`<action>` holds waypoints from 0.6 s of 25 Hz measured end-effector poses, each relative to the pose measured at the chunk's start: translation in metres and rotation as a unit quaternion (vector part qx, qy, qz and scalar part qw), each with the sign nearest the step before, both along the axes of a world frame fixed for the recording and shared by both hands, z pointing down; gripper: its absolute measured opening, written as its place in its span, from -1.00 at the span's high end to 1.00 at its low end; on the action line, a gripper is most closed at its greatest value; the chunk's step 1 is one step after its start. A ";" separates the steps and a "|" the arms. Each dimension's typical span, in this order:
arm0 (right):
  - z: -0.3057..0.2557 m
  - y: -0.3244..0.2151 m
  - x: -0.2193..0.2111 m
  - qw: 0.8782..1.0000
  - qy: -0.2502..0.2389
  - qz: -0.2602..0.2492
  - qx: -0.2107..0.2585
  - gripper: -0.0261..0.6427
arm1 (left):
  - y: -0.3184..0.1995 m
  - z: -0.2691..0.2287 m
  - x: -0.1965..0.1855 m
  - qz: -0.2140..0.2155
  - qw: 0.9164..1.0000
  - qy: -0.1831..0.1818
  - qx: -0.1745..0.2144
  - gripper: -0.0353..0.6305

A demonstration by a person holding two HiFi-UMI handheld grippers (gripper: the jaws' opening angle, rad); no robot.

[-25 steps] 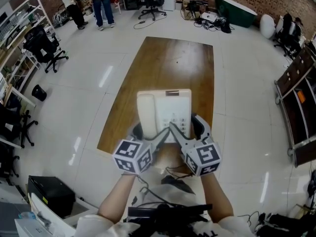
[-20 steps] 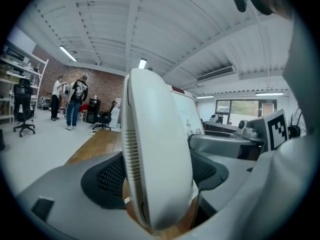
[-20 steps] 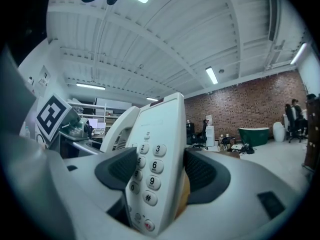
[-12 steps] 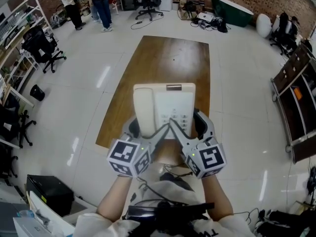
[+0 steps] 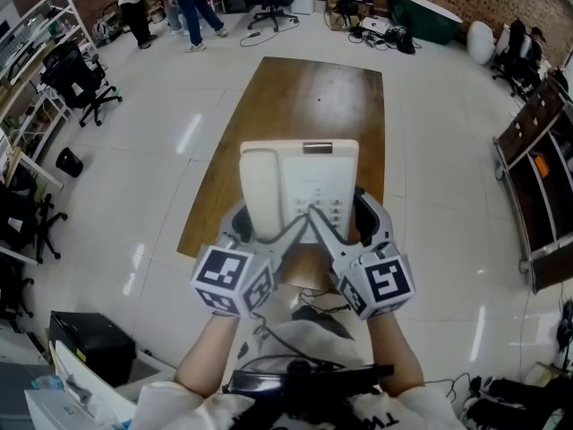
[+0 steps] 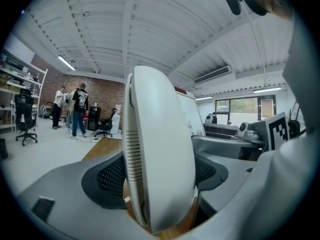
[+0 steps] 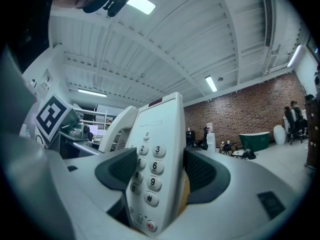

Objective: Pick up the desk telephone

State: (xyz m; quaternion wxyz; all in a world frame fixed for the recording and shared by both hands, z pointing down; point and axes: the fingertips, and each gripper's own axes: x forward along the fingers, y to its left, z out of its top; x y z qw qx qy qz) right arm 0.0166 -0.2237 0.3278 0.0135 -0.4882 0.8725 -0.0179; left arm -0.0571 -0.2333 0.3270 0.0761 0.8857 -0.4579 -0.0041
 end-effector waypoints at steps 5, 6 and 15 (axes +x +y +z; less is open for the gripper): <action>0.003 0.002 -0.006 1.000 0.004 0.000 -0.003 0.00 | 0.001 0.003 -0.006 -0.002 1.000 0.000 -0.003 -0.24; 0.003 0.002 -0.007 1.000 0.005 0.000 -0.003 0.00 | 0.002 0.003 -0.007 -0.002 1.000 0.000 -0.003 -0.24; 0.003 0.001 -0.010 1.000 0.008 0.001 -0.004 0.00 | 0.000 0.002 -0.010 -0.003 1.000 -0.001 -0.003 -0.23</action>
